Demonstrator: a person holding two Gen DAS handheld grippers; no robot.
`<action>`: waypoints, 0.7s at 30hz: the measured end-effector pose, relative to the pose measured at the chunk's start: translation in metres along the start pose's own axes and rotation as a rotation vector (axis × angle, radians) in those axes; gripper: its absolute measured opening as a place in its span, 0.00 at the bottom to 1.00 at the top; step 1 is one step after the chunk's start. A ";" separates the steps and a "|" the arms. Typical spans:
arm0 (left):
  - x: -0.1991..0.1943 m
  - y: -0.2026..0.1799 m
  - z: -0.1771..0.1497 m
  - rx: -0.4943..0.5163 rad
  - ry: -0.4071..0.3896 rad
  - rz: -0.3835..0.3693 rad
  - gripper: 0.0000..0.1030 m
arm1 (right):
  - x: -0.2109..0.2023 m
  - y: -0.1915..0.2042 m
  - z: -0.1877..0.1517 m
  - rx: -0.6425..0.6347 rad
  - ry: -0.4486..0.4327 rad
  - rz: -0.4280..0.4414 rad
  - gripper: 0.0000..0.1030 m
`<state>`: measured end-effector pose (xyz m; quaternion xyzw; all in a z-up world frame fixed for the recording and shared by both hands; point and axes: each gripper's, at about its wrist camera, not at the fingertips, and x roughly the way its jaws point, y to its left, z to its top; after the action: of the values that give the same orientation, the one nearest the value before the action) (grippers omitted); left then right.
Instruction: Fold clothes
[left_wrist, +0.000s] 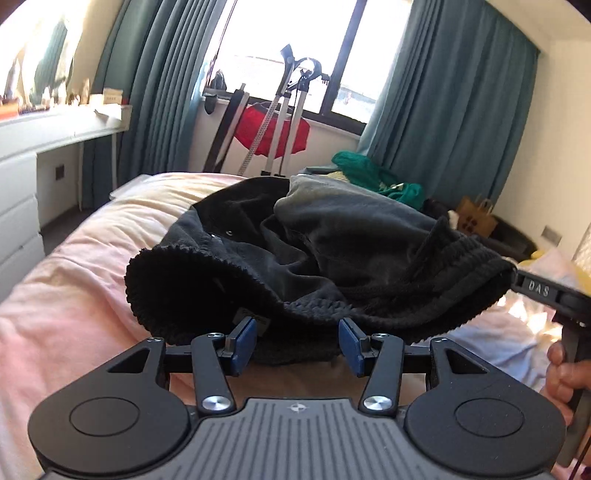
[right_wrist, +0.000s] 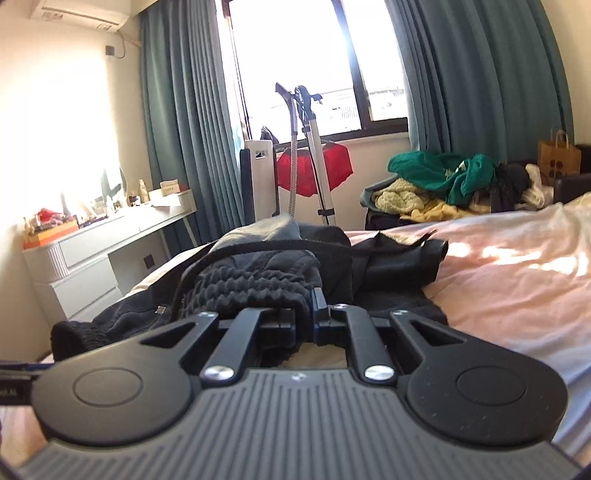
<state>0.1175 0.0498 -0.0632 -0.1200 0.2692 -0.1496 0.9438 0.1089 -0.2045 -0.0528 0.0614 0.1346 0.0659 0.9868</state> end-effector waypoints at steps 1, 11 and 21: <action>-0.001 0.004 0.002 -0.035 0.006 -0.028 0.51 | -0.011 0.005 0.004 -0.034 0.001 -0.004 0.11; 0.015 0.058 0.006 -0.377 0.148 -0.152 0.64 | -0.080 0.022 -0.011 -0.066 0.254 -0.127 0.12; 0.063 0.067 -0.021 -0.498 0.171 -0.100 0.67 | -0.054 0.004 -0.053 0.082 0.324 -0.193 0.12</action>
<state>0.1718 0.0873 -0.1307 -0.3487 0.3704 -0.1348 0.8503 0.0424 -0.2033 -0.0887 0.0771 0.2995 -0.0255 0.9506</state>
